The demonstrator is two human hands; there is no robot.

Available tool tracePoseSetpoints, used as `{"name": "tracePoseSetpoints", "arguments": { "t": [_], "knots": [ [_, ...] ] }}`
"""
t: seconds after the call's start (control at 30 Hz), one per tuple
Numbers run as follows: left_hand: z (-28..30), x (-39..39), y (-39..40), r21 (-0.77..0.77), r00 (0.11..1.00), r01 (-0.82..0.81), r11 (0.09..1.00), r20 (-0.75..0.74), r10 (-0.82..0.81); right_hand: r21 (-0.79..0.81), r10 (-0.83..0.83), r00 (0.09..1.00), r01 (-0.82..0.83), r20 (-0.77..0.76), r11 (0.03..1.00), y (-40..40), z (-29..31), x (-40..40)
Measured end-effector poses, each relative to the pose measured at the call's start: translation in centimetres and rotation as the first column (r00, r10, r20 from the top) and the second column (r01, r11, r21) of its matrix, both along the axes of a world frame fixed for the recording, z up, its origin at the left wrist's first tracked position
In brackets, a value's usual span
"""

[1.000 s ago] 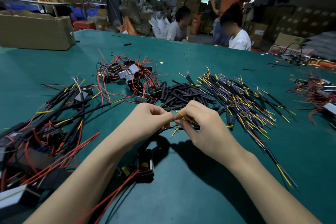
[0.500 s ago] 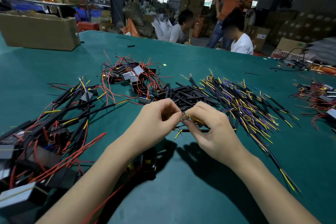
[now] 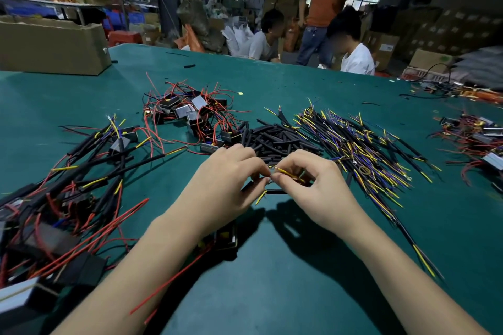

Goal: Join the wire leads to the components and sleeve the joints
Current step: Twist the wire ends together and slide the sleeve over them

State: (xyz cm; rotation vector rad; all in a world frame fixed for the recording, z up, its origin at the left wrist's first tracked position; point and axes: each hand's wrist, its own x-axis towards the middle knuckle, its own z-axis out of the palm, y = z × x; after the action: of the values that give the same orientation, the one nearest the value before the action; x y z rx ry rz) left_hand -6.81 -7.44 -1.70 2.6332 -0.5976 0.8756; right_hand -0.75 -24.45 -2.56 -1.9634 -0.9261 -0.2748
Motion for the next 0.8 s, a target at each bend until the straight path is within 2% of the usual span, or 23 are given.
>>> {"name": "tracePoseSetpoints", "arguments": {
  "t": [0.1,0.2,0.33,0.43,0.53,0.67,0.8],
  "knots": [
    [-0.06,-0.01,-0.19,0.055,1.0,-0.007,0.998,0.017,0.006,-0.047,-0.011,0.997,0.014,0.071,0.999,-0.16,-0.04,0.08],
    [-0.3,0.0,-0.34,0.018,0.999,-0.015,1.0,-0.035,0.016,-0.165,0.009,0.979,0.025,0.204,0.986,-0.43,0.0,0.16],
    [-0.52,0.13,-0.48,-0.292,0.976,-0.015,0.956,-0.212,-0.049,-0.262,0.066,0.92,0.041,0.386,0.964,-0.73,0.18,0.04],
    [-0.39,0.39,-0.03,-0.447,0.933,-0.057,0.893,-0.341,-0.111,-0.241,0.08,0.907,0.024,0.414,0.97,-0.53,0.15,-0.15],
    [-0.39,0.26,0.28,-0.491,0.927,-0.08,0.867,-0.357,-0.117,-0.203,0.084,0.94,-0.016,0.33,0.979,-0.44,-0.03,-0.14],
    [-0.9,0.1,-0.07,-0.224,0.978,-0.082,0.971,-0.207,0.035,-0.12,0.048,0.984,-0.028,0.173,0.992,-0.36,-0.2,0.04],
    [-0.88,0.0,-0.26,-0.045,0.995,-0.075,0.996,-0.073,0.071,-0.053,0.064,0.988,-0.072,-0.141,0.996,-0.23,0.08,0.11]
  ]
}}
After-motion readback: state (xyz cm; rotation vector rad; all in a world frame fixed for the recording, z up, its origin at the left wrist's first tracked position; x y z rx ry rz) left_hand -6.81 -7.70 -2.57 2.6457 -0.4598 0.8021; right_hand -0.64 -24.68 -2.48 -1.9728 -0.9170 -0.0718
